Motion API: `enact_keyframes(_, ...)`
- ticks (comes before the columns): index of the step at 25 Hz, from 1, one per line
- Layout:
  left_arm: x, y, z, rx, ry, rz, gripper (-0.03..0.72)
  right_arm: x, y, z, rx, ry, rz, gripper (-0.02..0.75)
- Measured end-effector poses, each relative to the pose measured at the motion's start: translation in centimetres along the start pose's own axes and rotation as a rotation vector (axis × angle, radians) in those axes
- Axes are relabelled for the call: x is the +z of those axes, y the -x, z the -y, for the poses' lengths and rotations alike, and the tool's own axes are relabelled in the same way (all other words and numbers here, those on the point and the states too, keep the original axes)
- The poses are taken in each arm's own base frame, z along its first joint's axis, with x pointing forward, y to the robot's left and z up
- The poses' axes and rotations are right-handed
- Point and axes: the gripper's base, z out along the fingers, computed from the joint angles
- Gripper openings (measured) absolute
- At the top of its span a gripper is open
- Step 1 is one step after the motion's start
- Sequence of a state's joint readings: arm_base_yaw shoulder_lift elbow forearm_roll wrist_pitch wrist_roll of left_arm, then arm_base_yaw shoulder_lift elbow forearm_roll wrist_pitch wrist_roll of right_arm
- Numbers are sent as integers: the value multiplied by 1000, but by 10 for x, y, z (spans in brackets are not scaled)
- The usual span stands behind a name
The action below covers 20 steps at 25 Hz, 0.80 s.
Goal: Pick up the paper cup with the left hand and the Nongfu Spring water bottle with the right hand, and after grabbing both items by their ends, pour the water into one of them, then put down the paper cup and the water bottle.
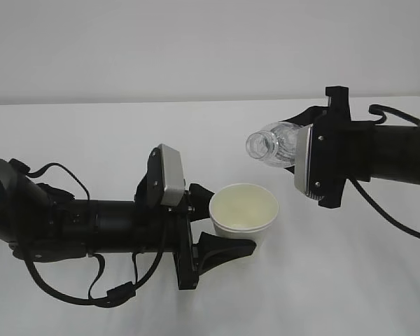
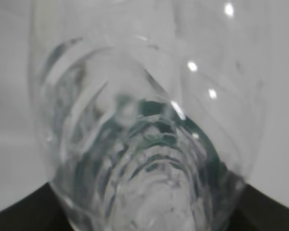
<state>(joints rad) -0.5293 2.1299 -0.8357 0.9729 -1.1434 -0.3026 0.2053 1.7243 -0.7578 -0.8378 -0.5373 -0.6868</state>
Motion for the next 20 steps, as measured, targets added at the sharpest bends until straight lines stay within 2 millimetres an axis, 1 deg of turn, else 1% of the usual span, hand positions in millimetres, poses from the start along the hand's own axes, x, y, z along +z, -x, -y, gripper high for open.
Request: enact_keyframes(20,0,-1,2,10,-21,-7,476,0,-1,1,-133,-14,-11,456)
